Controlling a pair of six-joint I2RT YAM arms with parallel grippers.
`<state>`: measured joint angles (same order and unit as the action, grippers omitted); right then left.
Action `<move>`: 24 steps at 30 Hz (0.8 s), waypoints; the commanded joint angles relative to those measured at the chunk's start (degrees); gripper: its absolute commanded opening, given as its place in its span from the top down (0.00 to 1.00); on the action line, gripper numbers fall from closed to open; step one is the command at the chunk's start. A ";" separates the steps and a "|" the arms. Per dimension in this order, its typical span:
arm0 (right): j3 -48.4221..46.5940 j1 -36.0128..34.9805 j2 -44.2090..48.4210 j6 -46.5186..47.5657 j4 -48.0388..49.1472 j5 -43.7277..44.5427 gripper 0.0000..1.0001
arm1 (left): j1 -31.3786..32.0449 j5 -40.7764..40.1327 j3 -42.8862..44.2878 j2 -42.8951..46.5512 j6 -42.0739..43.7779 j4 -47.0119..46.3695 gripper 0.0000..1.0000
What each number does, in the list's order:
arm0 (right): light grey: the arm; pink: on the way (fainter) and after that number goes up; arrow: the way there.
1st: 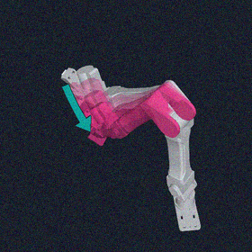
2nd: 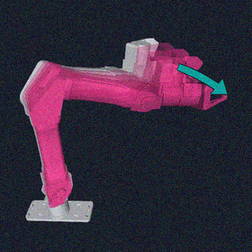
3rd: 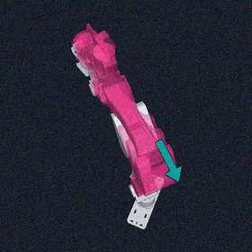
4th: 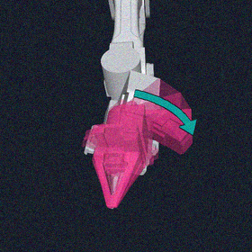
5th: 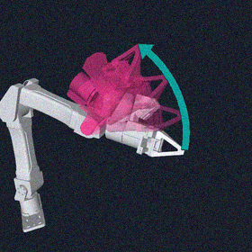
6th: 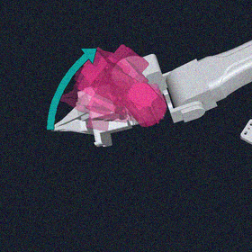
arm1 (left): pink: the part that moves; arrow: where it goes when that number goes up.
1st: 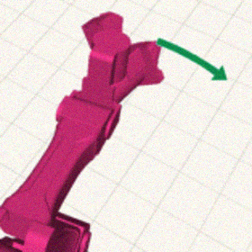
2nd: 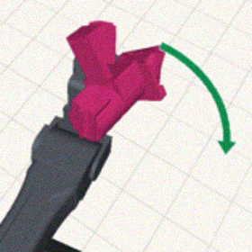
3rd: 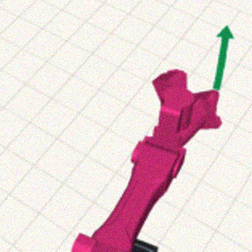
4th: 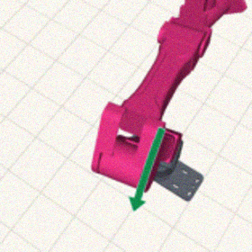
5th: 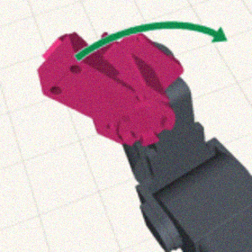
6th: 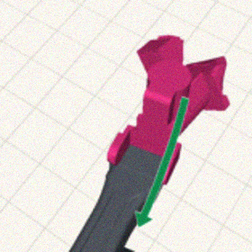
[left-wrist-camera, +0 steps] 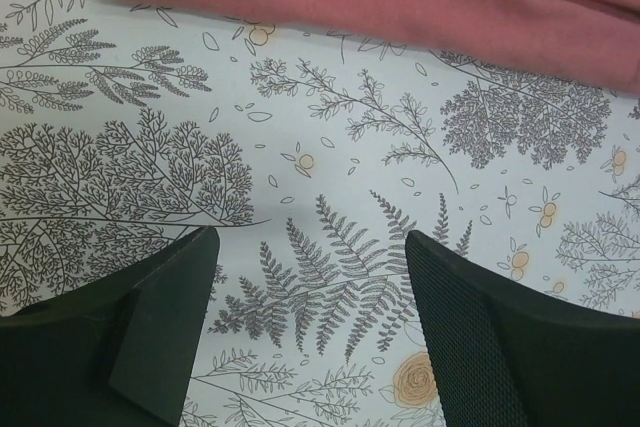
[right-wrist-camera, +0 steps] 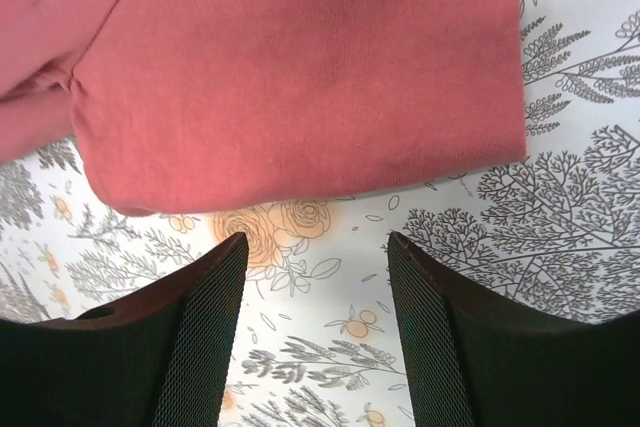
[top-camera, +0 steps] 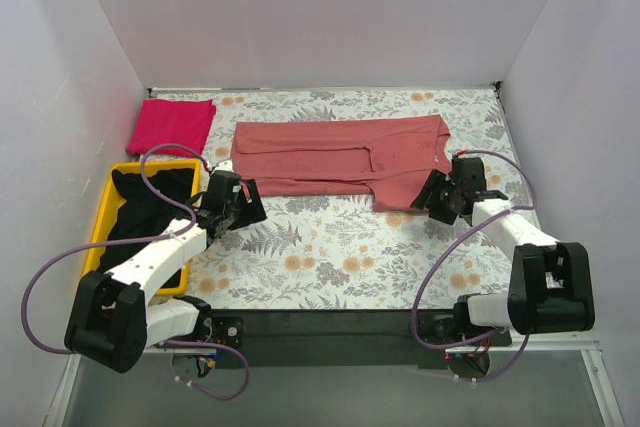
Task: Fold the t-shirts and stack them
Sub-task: Fold the tshirt
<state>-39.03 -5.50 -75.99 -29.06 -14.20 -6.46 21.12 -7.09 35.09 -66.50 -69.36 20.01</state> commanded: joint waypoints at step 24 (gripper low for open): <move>5.28 -1.89 -7.25 -28.95 15.95 3.73 0.47 | 0.15 -5.21 1.65 0.23 0.72 -0.94 0.36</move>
<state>-34.70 -6.92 -82.06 -54.92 -0.05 -4.08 21.12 -10.59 35.20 -67.94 -69.19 19.14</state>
